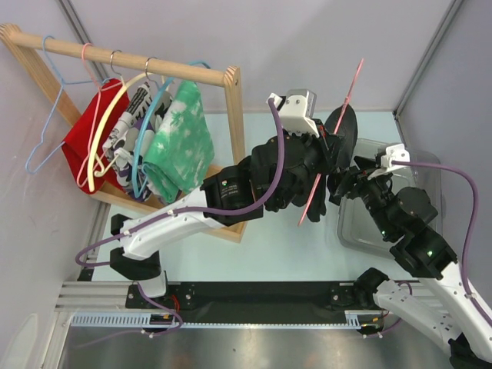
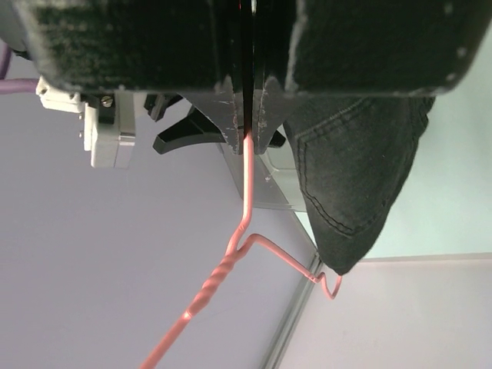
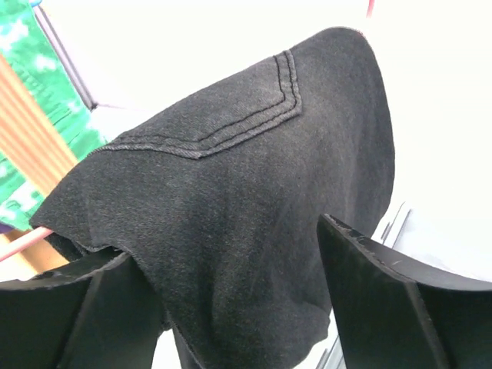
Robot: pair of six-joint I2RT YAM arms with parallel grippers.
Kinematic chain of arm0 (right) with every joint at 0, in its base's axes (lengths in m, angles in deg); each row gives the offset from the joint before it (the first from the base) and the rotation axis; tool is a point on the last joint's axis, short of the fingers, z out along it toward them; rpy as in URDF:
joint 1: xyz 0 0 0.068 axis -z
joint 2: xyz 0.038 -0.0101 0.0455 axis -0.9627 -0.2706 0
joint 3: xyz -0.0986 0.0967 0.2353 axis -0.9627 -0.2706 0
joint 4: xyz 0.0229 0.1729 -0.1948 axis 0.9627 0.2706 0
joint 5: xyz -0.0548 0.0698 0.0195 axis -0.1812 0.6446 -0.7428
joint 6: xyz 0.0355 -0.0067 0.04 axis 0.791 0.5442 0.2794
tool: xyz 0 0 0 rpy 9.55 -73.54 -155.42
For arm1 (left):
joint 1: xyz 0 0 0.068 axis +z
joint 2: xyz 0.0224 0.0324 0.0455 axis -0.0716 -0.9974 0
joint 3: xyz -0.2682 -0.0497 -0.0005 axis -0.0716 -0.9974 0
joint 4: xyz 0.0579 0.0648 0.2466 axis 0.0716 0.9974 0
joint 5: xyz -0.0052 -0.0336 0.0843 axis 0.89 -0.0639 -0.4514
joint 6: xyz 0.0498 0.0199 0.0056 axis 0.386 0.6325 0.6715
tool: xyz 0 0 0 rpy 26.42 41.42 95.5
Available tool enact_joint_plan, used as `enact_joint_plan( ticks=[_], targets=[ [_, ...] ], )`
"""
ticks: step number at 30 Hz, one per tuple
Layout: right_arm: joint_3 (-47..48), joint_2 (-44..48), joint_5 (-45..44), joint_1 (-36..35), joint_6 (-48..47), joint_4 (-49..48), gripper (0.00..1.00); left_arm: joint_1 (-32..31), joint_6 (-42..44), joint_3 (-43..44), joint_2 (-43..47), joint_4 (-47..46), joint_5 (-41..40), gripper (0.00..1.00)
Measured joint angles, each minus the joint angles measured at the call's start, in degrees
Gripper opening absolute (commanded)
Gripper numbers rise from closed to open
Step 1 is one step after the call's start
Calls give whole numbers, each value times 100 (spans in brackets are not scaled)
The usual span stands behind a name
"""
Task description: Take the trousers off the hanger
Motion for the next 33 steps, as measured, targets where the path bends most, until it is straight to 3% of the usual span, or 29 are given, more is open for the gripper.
enact_joint_plan(
  ticks=[5, 7, 11, 15, 18, 21, 22, 23, 28, 33],
  targets=[
    [-302, -46, -170, -72, -236, -518, 58, -20, -35, 2, 0, 0, 4, 0],
    [-411, -96, -330, -116, -330, -693, 59, -20, -37, 4, 0, 0, 4, 0],
    [-511, -251, -516, -146, -472, -990, 82, -20, -35, 13, -11, -9, 2, 0],
    [-610, -490, -946, -232, -706, -1449, 80, -46, -37, 13, -13, -13, -2, 0],
    [-684, -669, -1193, -310, -907, -1965, 65, -50, -35, 13, -15, -35, -11, 0],
    [-833, -752, -1300, -365, -1165, -2518, 41, -50, -37, 13, -15, -83, -33, 0],
    [-879, -761, -1298, -382, -1246, -2695, 22, -50, -37, 13, -15, -87, -42, 0],
    [-907, -761, -1298, -396, -1307, -2804, 17, -50, -39, 13, -15, -98, -42, 0],
    [-922, -671, -1198, -407, -1469, -3132, 3, -111, -140, -81, 17, -356, 4, 0],
    [-800, -446, -1152, -407, -1340, -2850, 0, -186, -175, -168, 83, -538, 7, 0]
  ],
)
